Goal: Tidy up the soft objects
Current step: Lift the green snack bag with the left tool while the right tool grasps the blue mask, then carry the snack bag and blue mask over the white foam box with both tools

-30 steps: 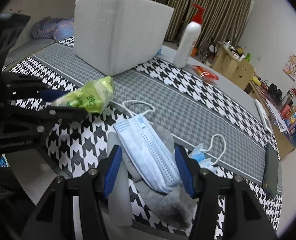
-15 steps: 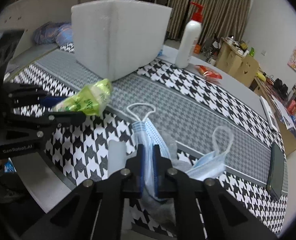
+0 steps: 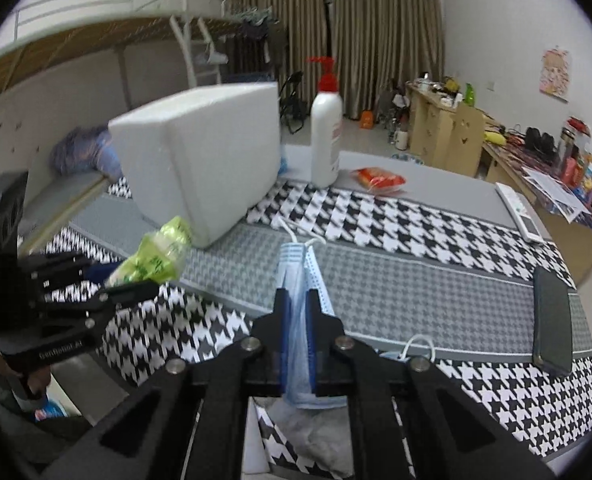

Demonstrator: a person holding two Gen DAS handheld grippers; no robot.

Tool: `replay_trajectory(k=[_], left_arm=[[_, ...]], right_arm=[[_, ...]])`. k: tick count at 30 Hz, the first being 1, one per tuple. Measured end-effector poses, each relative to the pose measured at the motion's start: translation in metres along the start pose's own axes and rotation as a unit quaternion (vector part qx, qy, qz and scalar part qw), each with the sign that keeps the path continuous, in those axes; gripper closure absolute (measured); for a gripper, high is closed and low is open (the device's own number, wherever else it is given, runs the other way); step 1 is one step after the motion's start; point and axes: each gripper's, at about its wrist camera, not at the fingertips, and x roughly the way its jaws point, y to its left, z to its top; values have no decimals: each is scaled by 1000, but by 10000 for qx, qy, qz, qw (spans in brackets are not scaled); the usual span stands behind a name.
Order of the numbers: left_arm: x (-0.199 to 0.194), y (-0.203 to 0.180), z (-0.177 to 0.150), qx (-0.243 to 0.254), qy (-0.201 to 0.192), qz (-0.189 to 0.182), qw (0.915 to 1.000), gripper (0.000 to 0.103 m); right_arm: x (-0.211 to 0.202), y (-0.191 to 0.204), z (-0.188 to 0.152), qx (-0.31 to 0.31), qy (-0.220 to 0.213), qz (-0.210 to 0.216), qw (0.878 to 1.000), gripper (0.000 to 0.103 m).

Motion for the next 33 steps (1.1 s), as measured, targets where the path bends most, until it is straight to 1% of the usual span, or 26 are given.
replay_trajectory(k=[4,12,24,33], left_arm=[[-7,1,9,1,-170,32,9998,72],[-26,4,21,88,-498,43,9987,71],[-42,5,41,154,-857,112,9961,72],[-53,8,55,221,-1106,94,9936,72]], right_arm=[[-9,-3,9,132,-256,-7,9996,93],[-17,-2,19,203,-605,-17,9980,93],[-26,2,35,106,-955,-26,9954,93],[-28,4,45,92,-1106,-36,9938,93]])
